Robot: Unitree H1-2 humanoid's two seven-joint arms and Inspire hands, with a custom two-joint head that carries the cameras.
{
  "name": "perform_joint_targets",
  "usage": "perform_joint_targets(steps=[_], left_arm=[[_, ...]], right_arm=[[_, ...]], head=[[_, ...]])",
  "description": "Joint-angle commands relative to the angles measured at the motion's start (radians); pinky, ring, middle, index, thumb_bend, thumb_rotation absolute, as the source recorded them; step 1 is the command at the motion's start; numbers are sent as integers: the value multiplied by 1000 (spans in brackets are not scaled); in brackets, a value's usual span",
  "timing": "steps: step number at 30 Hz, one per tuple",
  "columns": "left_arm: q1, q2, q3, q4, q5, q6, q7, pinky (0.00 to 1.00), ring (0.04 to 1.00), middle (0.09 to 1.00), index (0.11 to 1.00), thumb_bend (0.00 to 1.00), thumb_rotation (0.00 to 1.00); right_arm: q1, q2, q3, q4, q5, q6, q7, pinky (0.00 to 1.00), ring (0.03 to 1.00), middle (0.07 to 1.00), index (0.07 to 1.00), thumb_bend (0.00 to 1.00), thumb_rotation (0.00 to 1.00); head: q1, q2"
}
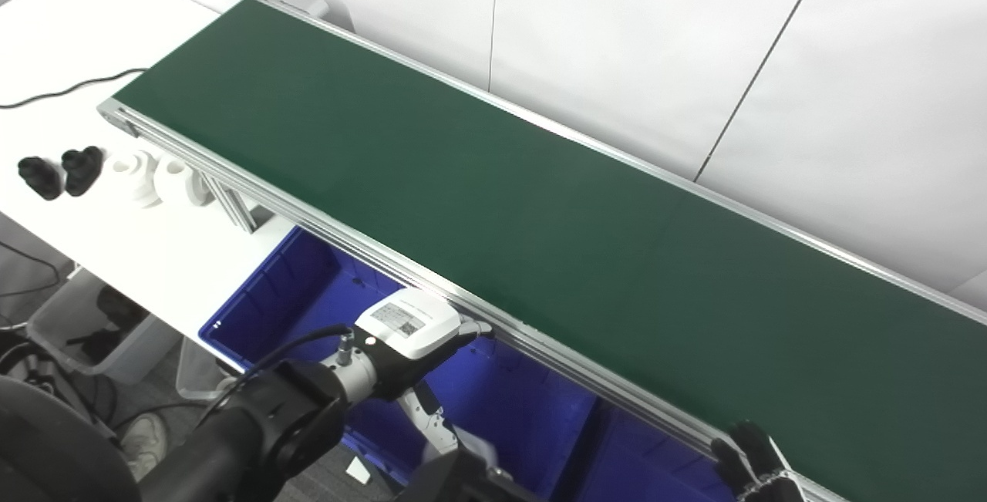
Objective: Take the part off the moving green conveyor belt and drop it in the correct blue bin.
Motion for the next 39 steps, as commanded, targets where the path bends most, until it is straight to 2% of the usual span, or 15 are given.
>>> perform_joint_targets(steps=[1, 5, 9, 11, 13, 15, 17, 18, 19, 20, 23, 27, 31, 34, 39], left_arm=[[-2, 3, 18, -80, -27, 24, -60, 847, 879, 895, 900, 1000, 779], [-24, -16, 46, -192, -125, 64, -152, 834, 866, 888, 890, 1000, 823], [-90, -43, 129, -303, -574, 248, -189, 704, 806, 850, 864, 1000, 779], [-120, -77, 207, -316, -884, 346, -172, 705, 774, 815, 851, 972, 702], [-129, -123, 263, -302, -1118, 348, -117, 676, 706, 755, 815, 955, 717], [-106, -233, 308, -224, -1329, 284, -44, 633, 673, 727, 773, 952, 724], [-82, -305, 326, -156, -1403, 221, -4, 624, 673, 725, 759, 933, 750], [-74, -323, 329, -133, -1405, 198, 6, 661, 708, 755, 777, 910, 769], [-68, -339, 334, -93, -1406, 159, 12, 674, 720, 765, 783, 902, 775], [-57, -362, 333, -44, -1391, 107, 21, 697, 746, 787, 799, 888, 770], [-33, -387, 320, 93, -1304, -51, 54, 802, 834, 847, 845, 892, 778], [-25, -358, 273, 193, -1103, -226, 144, 865, 908, 918, 904, 916, 849], [-51, -289, 208, 322, -836, -463, 260, 943, 992, 994, 972, 823, 852], [-59, -253, 175, 377, -770, -525, 319, 967, 1000, 1000, 991, 827, 805], [-73, -201, 116, 407, -745, -550, 375, 919, 1000, 1000, 1000, 831, 815]], right_arm=[[5, 3, 4, -36, 1, 9, 7, 912, 875, 900, 876, 867, 851], [3, 8, 10, -34, -13, 12, 3, 905, 871, 897, 876, 871, 857], [-7, 16, 19, -25, -32, 11, 4, 909, 876, 896, 875, 859, 857], [-15, 27, 27, -17, -52, 6, 0, 894, 870, 893, 877, 846, 858], [-21, 40, 36, -5, -72, -3, -6, 877, 862, 887, 872, 836, 851], [-29, 66, 53, 11, -114, -1, -21, 867, 862, 883, 869, 849, 850], [-34, 92, 70, 26, -145, 4, -36, 869, 867, 881, 869, 865, 851], [-35, 103, 76, 32, -155, 4, -40, 870, 868, 885, 873, 863, 845], [-38, 120, 86, 46, -169, -3, -49, 871, 868, 886, 875, 862, 843], [-39, 134, 93, 57, -184, -13, -59, 869, 864, 887, 875, 851, 837], [-41, 180, 120, 96, -244, -50, -98, 866, 862, 894, 888, 820, 840], [-42, 245, 147, 145, -317, -85, -150, 868, 871, 904, 902, 828, 876], [-41, 295, 180, 169, -347, -78, -194, 890, 904, 928, 911, 840, 882], [-45, 308, 202, 178, -365, -70, -211, 926, 928, 948, 923, 833, 908], [-57, 311, 212, 172, -370, -57, -223, 955, 947, 959, 924, 834, 924]], head=[[-3, 2], [-19, 3], [-69, 5], [-163, 14], [-217, 15], [-378, 9], [-459, 2], [-472, 0], [-555, -8], [-555, -8], [-674, -27], [-783, -42], [-865, -51], [-895, -42], [-897, -1]])
